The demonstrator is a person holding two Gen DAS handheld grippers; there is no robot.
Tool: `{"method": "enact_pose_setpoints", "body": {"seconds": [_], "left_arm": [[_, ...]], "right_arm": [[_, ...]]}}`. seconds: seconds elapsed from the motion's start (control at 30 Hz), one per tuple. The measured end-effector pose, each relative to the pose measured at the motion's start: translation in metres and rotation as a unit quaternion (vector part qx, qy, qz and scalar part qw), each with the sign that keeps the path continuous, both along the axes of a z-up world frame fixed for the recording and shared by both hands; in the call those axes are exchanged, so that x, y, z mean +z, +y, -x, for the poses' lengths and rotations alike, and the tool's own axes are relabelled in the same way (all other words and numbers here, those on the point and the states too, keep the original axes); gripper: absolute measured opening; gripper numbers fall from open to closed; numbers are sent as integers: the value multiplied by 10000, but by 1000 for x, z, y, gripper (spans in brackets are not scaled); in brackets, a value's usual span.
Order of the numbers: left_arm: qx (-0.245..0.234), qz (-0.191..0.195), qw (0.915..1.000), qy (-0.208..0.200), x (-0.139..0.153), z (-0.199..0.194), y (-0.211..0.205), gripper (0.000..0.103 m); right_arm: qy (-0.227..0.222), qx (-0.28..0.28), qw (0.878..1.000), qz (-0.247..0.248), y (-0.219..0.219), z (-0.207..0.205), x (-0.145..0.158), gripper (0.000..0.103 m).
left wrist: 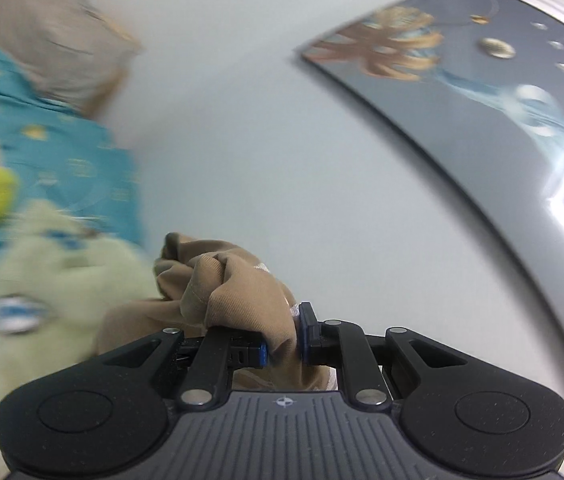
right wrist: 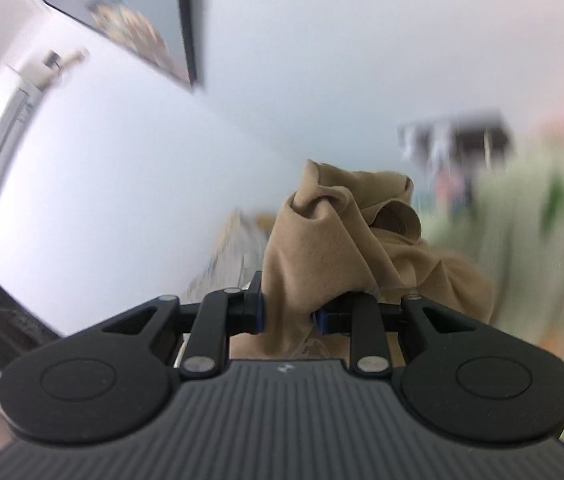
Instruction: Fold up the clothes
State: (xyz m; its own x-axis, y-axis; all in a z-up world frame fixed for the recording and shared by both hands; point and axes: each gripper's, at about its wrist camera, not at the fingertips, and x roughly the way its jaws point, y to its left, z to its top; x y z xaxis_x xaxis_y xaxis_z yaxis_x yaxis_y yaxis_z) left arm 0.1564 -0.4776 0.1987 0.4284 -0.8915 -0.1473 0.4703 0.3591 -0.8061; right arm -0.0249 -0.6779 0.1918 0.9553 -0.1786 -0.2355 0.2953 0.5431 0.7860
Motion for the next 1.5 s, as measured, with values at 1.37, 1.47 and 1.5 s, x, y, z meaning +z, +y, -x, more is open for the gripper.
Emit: {"method": "enact_pose_setpoints", "body": {"seconds": [1.37, 1.47, 1.5], "left_arm": [[-357, -2305, 9298, -2846, 11, 231, 110, 103], [-223, -2326, 9191, -3174, 11, 261, 129, 103], [-179, -2336, 9153, -3275, 11, 271, 135, 103]], "right_arm": [[1252, -398, 9824, 1327, 115, 163, -37, 102], [1106, -558, 9704, 2072, 140, 179, -25, 103], [1087, -613, 9655, 2285, 149, 183, -23, 103]]}}
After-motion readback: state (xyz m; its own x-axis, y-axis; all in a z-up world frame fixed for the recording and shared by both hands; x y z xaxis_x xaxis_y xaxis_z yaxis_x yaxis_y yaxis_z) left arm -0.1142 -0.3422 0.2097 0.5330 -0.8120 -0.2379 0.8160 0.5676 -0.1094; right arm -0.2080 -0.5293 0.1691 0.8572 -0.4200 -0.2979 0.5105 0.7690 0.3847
